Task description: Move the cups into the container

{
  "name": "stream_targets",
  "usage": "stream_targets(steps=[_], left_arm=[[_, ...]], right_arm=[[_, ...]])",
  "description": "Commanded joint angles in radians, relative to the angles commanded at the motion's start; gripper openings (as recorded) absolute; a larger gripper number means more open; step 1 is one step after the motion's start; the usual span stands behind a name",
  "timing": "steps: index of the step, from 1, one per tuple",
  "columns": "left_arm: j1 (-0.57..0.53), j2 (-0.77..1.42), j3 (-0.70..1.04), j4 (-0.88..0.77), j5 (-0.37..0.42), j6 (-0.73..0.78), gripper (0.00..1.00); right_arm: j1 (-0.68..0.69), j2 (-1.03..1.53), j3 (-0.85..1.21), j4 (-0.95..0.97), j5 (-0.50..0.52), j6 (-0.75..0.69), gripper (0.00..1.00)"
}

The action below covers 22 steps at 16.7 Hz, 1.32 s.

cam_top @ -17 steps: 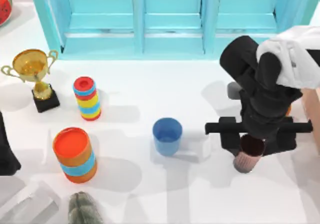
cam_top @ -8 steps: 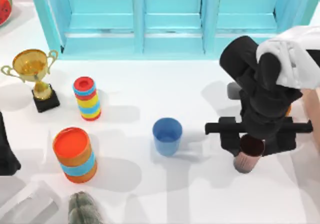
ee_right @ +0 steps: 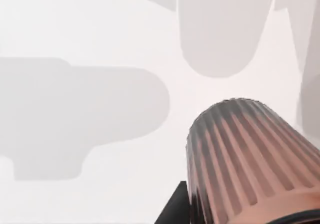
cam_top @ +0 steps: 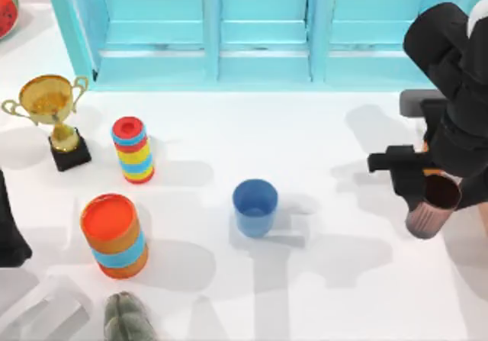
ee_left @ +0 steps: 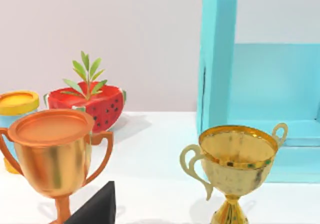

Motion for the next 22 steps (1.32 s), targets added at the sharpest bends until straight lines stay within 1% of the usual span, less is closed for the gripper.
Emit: stream_targets(steps=[4,10,12,14,16,20,22], left_arm=[[0.0,0.0,0.0,0.0,0.0,0.0,1.0],[0.0,0.0,0.0,0.0,0.0,0.0,1.0],[0.0,0.0,0.0,0.0,0.0,0.0,1.0],[0.0,0.0,0.0,0.0,0.0,0.0,1.0],[0.0,0.0,0.0,0.0,0.0,0.0,1.0],[0.0,0.0,0.0,0.0,0.0,0.0,1.0],[0.0,0.0,0.0,0.0,0.0,0.0,1.0]], right_arm=[[-0.125,-0.101,0.047,-0.146,-0.001,-0.116,0.0],[-0.14,-0.112,0.049,-0.162,0.0,-0.132,0.0],[-0.174,-0.121,0.049,-0.176,0.001,-0.167,0.0],[-0.249,-0.145,0.047,-0.197,0.004,-0.245,0.0],[-0.35,-0.183,0.038,-0.221,0.007,-0.354,0.0],[-0.612,-0.274,0.013,-0.275,0.015,-0.612,0.0],[-0.718,-0.318,0.0,-0.295,0.018,-0.715,0.0]])
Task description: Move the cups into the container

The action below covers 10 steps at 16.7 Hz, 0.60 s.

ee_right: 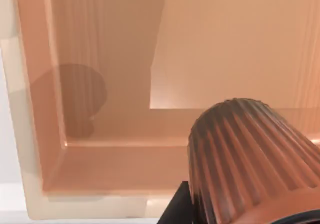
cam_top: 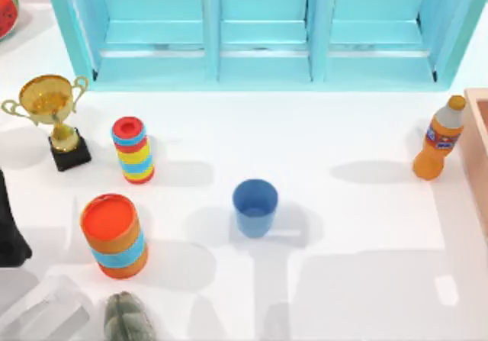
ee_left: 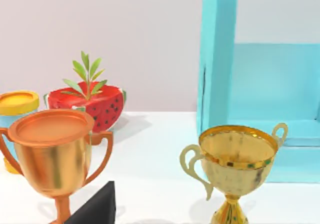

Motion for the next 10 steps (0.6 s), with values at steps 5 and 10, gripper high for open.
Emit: stream_targets(steps=[5,10], left_arm=[[0.0,0.0,0.0,0.0,0.0,0.0,1.0],[0.0,0.0,0.0,0.0,0.0,0.0,1.0]], right_arm=[[-0.084,-0.049,-0.018,-0.012,0.002,-0.084,0.0],[-0.079,-0.047,-0.055,0.032,0.002,-0.08,0.0]])
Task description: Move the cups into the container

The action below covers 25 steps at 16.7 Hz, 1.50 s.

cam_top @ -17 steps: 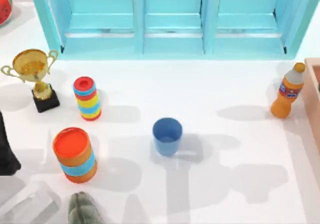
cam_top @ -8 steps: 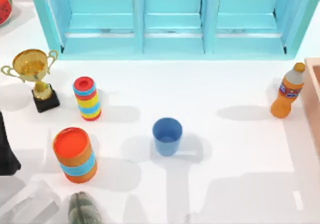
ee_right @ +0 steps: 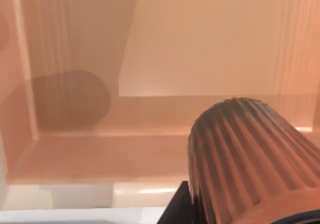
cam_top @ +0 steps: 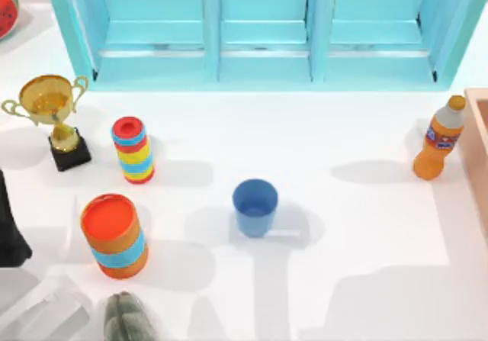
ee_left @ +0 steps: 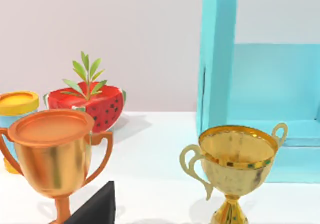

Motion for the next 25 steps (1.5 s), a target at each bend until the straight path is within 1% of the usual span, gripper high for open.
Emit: stream_targets(steps=[5,10,23,24,25], left_arm=[[0.0,0.0,0.0,0.0,0.0,0.0,1.0],[0.0,0.0,0.0,0.0,0.0,0.0,1.0],[0.0,0.0,0.0,0.0,0.0,0.0,1.0],[0.0,0.0,0.0,0.0,0.0,0.0,1.0],[0.0,0.0,0.0,0.0,0.0,0.0,1.0]], right_arm=[[-0.002,0.0,-0.182,0.184,0.0,-0.001,0.0],[-0.004,0.006,-0.213,0.215,0.0,-0.003,0.0],[-0.004,0.006,-0.213,0.215,0.0,-0.003,0.98],[-0.004,0.006,-0.213,0.215,0.0,-0.003,1.0],[-0.004,0.006,-0.213,0.215,0.0,-0.003,1.0]])
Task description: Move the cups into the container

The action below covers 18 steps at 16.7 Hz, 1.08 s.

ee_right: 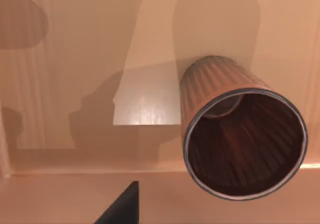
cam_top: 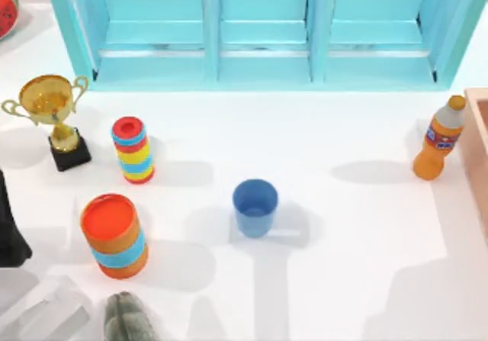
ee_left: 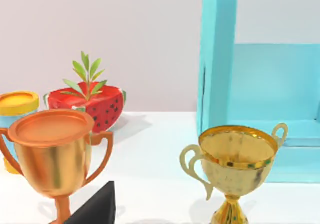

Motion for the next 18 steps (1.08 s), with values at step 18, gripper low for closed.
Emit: stream_targets(steps=[18], left_arm=[[0.0,0.0,0.0,0.0,0.0,0.0,1.0]], right_arm=[[-0.007,0.023,0.398,-0.376,-0.001,-0.007,1.0]])
